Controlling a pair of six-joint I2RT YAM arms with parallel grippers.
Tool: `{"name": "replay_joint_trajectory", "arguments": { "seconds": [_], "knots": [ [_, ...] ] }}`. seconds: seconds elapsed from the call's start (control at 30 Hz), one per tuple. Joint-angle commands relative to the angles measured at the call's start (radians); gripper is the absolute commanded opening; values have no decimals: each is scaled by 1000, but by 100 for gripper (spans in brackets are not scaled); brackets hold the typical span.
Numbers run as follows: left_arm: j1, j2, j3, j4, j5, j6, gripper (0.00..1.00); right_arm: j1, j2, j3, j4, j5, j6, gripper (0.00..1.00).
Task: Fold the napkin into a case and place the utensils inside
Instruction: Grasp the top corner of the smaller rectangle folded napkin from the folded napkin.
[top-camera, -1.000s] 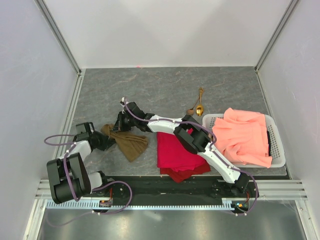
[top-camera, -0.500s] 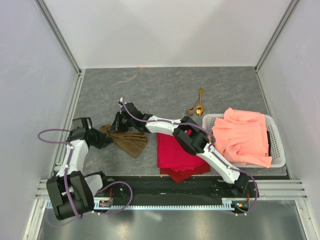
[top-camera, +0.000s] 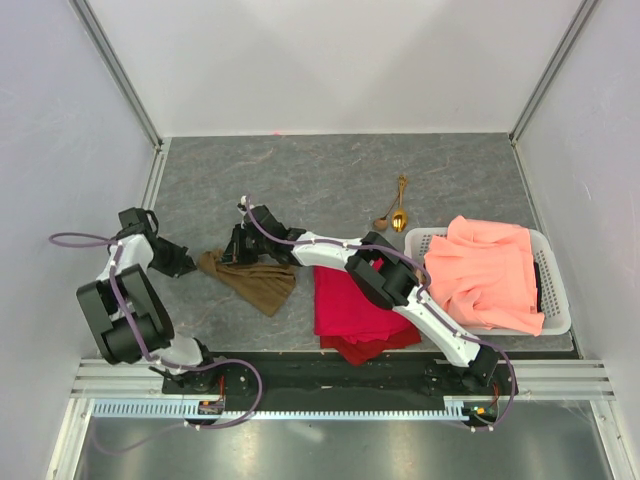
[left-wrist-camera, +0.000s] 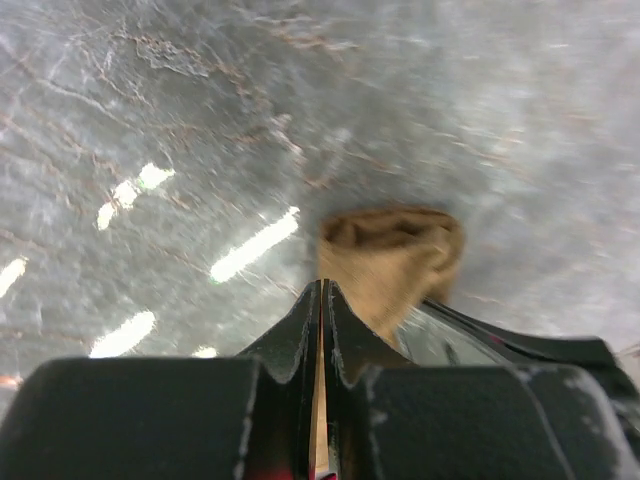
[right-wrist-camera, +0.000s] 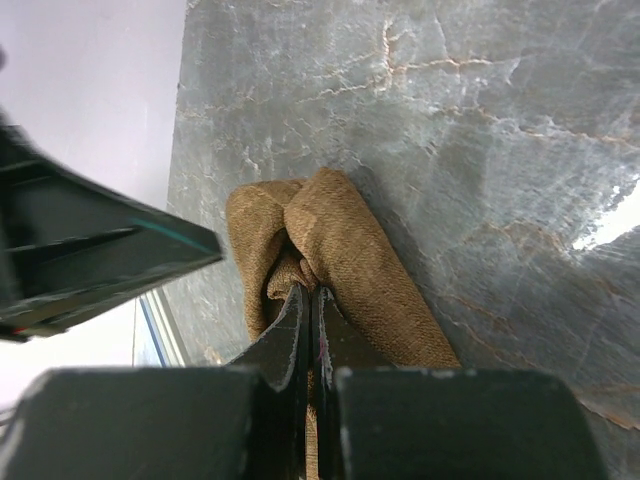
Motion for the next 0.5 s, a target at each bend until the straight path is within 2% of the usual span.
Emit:
{"name": "replay_joint_trajectory", "arguments": {
  "seconds": [0.0,0.47],
  "knots": [
    [2,70,35,19,7,83,8,4,-26,-13,15,7,-20,0],
    [-49,96,-129,140,102,46,7,44,12,91,-47,23,-42,0]
  ]
}}
